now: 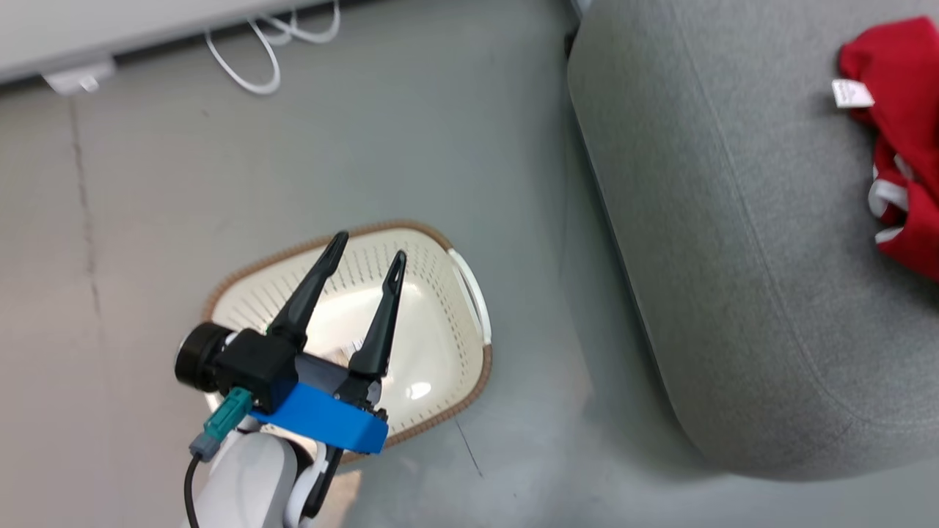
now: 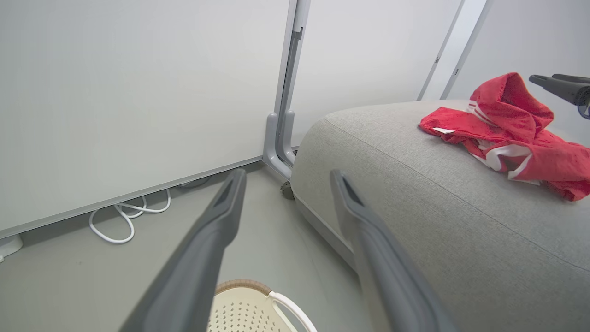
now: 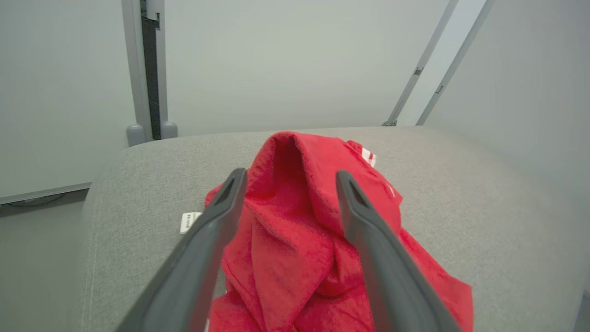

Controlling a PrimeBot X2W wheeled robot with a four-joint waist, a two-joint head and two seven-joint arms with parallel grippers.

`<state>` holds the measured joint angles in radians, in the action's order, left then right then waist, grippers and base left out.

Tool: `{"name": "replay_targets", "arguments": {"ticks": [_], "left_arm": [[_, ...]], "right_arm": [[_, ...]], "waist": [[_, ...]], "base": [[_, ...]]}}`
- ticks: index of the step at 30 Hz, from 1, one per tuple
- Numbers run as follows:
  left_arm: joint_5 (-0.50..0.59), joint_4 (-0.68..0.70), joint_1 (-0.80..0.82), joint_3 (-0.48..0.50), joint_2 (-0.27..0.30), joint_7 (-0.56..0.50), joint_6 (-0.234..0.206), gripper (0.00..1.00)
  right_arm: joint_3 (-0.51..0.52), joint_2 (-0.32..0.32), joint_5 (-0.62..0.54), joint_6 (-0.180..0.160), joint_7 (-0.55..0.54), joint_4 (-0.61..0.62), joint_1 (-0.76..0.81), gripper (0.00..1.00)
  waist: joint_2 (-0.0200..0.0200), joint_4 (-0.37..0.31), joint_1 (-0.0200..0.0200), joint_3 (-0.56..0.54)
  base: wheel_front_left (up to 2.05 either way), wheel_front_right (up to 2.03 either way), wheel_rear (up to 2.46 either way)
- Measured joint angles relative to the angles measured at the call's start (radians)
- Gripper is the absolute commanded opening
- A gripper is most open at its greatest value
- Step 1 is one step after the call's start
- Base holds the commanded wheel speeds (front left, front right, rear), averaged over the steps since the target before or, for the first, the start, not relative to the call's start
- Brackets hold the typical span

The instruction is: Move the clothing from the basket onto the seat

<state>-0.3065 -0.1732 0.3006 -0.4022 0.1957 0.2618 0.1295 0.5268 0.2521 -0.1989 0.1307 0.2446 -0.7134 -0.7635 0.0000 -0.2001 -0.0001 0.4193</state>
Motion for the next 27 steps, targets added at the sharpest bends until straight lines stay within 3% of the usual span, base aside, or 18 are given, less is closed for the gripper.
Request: {"name": "replay_targets", "arguments": {"ticks": [12, 27], "left_arm": [[-0.003, -0.043, -0.143, 0.118, -0.073, 0.000, 0.000, 1.00], [0.018, -0.123, -0.220, 0.266, -0.104, 0.000, 0.000, 1.00]], "right_arm": [[-0.191, -0.144, 0.096, 0.000, -0.006, 0.231, 0.336, 1.00], [-0.348, -0.190, 0.179, 0.000, -0.023, 0.360, 0.556, 1.00]], "waist": [[0.0000, 0.086, -0.0003, -0.230], [0.0000, 0.190, -0.0002, -0.361]], "base": [[0.00, 0.00, 0.00], [0.00, 0.00, 0.00]]}}
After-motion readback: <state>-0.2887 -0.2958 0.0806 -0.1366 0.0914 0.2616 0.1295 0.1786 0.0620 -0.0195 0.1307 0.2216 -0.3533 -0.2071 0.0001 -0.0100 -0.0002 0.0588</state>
